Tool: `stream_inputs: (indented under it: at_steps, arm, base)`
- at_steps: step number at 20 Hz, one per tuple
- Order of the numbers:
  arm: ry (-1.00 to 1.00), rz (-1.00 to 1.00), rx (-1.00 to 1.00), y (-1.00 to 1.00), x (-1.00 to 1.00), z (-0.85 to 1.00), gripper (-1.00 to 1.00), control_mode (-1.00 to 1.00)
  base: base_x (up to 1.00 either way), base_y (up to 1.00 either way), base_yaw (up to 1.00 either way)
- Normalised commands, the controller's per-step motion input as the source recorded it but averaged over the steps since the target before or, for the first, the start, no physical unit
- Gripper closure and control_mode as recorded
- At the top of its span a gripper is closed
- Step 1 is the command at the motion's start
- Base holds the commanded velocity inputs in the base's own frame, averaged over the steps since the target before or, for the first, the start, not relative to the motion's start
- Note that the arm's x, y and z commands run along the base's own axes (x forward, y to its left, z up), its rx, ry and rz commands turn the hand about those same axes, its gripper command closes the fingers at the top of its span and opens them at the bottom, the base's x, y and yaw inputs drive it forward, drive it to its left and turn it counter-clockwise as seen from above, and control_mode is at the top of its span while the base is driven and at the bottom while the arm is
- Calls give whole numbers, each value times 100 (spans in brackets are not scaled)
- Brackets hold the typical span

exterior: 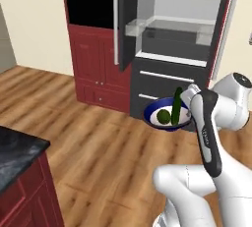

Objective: Place the bowl with the cucumber and lime on the second highest shelf of the fridge. Place the bowl with the chicken drumstick and steak on the top shelf of the fridge.

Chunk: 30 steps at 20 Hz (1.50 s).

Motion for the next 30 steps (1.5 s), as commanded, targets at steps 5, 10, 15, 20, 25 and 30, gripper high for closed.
stream_inputs:
  at_steps: [5,10,15,20,25,30]
  arm:
    - [0,0,0,0,0,0,100,100]
    - [0,0,0,0,0,0,100,100]
    - [0,0,0,0,0,0,100,100]
    - [0,0,0,0,0,0,100,100]
    - [0,0,0,0,0,0,100,100]
    - [0,0,0,0,0,0,100,100]
  base:
    - [100,0,-29]
    - [100,2,-32]
    - [100,27,-33]
    - [100,76,-35]
    - [100,36,-50]
    - [100,10,-41]
